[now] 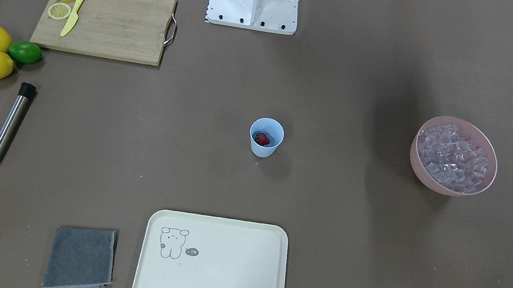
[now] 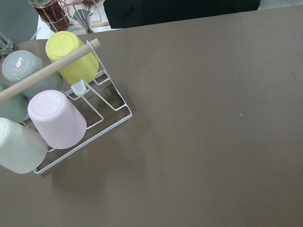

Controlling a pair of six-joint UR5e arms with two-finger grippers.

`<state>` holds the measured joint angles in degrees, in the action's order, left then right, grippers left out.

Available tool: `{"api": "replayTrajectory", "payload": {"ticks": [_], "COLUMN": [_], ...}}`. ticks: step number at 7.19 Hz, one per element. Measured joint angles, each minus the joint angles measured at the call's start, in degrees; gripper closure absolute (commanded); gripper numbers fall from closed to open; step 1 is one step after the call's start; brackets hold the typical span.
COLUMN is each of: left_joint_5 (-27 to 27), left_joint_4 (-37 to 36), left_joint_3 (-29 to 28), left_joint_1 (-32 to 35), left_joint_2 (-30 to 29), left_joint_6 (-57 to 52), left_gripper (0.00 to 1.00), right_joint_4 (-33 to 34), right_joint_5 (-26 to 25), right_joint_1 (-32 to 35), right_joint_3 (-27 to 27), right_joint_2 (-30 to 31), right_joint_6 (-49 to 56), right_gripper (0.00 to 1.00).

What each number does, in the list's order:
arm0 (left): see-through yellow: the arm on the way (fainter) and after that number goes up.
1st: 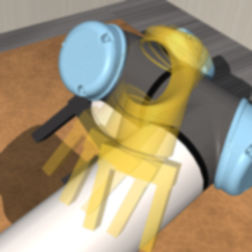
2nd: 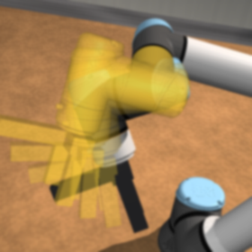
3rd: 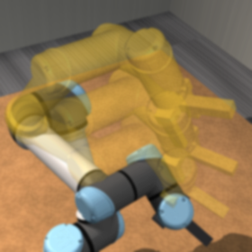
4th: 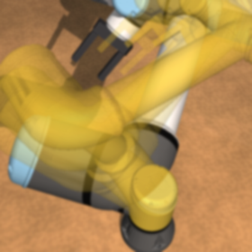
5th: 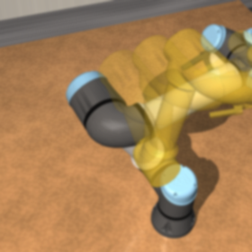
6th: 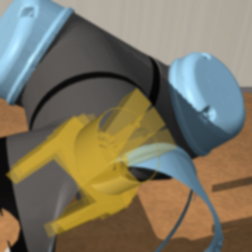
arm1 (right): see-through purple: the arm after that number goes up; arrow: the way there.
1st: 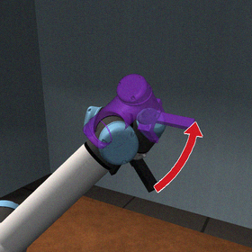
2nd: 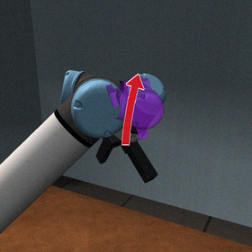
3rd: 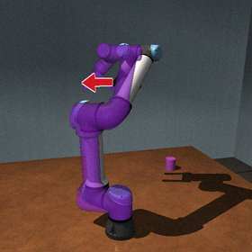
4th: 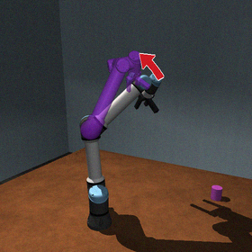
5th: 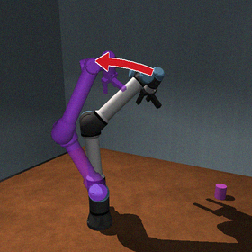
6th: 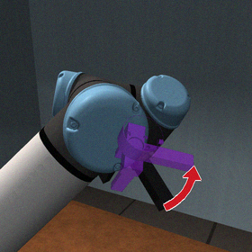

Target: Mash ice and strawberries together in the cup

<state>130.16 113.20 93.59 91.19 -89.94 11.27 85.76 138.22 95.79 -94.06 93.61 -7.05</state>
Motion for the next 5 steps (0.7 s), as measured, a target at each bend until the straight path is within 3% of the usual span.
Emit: {"api": "replayTrajectory", "payload": {"ticks": [5], "left_joint_5": [3.34], "left_joint_4": [0.09], "left_joint_3": [0.46], "left_joint_1": [-6.58], "left_joint_2": [-0.19], "left_joint_6": [5.57], "left_gripper": [0.02], "right_joint_4": [0.51], "right_joint_5": [-0.01], "right_joint_1": [-0.36], "right_joint_3": [1.54], "right_joint_2": [0.38], "right_joint_6": [0.11], "right_gripper": [0.00]}}
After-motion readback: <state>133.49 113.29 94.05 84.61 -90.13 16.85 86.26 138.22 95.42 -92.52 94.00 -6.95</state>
